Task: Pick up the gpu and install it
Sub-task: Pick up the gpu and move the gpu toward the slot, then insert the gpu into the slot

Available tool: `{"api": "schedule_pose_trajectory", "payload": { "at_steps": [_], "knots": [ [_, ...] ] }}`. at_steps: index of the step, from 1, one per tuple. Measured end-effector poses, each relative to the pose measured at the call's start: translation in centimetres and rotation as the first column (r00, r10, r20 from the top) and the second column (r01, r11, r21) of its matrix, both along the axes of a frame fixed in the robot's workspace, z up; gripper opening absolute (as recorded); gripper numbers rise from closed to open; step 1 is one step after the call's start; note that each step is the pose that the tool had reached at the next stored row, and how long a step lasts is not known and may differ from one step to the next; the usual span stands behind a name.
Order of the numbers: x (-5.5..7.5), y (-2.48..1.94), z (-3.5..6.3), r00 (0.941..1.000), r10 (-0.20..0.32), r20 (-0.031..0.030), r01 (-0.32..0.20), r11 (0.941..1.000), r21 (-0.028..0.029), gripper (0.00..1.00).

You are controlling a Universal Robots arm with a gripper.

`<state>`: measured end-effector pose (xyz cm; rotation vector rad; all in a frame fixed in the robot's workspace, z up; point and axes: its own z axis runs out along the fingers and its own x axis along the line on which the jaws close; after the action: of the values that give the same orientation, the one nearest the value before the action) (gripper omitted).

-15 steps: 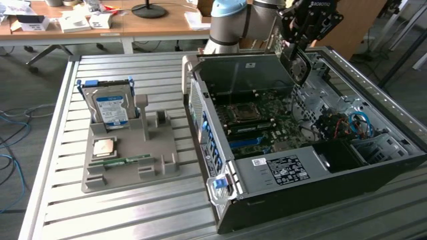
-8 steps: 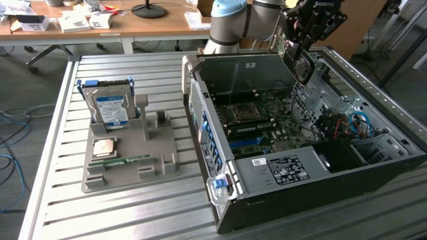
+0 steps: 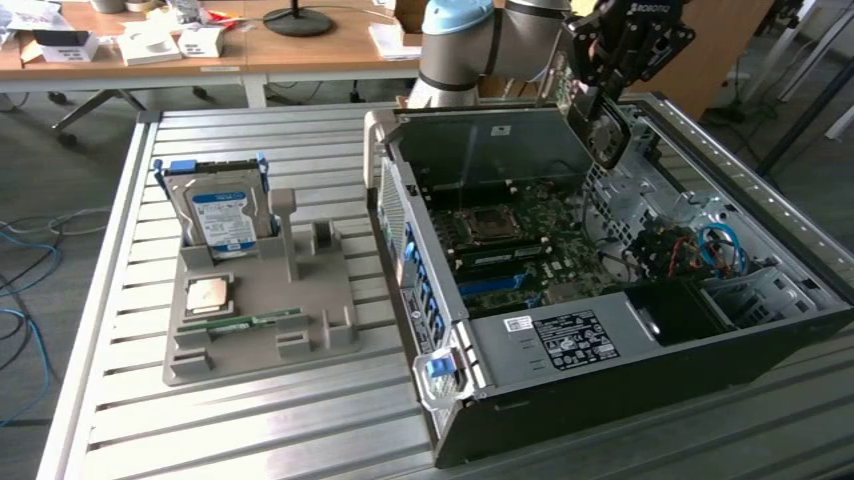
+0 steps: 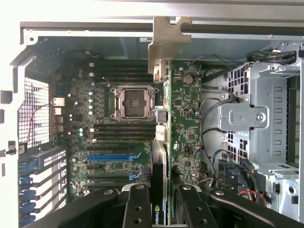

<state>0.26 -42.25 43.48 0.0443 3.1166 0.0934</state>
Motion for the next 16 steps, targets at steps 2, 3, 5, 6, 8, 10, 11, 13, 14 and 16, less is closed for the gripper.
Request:
{"api": "schedule_pose_trajectory", "payload": {
  "at_steps": [2, 3, 5, 6, 8, 10, 11, 13, 14, 16],
  "knots": [
    [0.13, 0.0, 0.0, 1.0, 0.0, 0.0, 0.0, 1.0, 0.0, 0.26],
    [0.21, 0.0, 0.0, 1.0, 0.0, -0.0001, 0.0, 1.0, 0.0, 0.26],
    [0.5, 0.0, 0.0, 1.0, 0.0, 0.0, 0.0, 1.0, 0.0, 0.26],
    [0.69, 0.0, 0.0, 1.0, 0.0, 0.0, 0.0, 1.0, 0.0, 0.26],
    [0.97, 0.0, -0.01, 1.0, 0.0, 0.0, 0.0, 1.0, 0.0001, 0.26],
    [0.97, 0.0, 0.0, 1.0, 0.0, 0.0, 0.0, 1.0, 0.0, 0.26],
    [0.97, 0.0, 0.0, 1.0, 0.0, 0.0, 0.0, 1.0, -0.0001, 0.26],
    [0.97, 0.0, 0.0, 1.0, 0.0, 0.0, 0.0, 1.0, 0.0, 0.26],
    [0.97, 0.0, 0.0, 1.0, 0.0, 0.0, 0.0, 1.0, 0.0, 0.26],
    [0.97, 0.0, 0.0, 1.0, 0.0, 0.0, 0.0, 1.0, 0.0, 0.26]
  ]
}}
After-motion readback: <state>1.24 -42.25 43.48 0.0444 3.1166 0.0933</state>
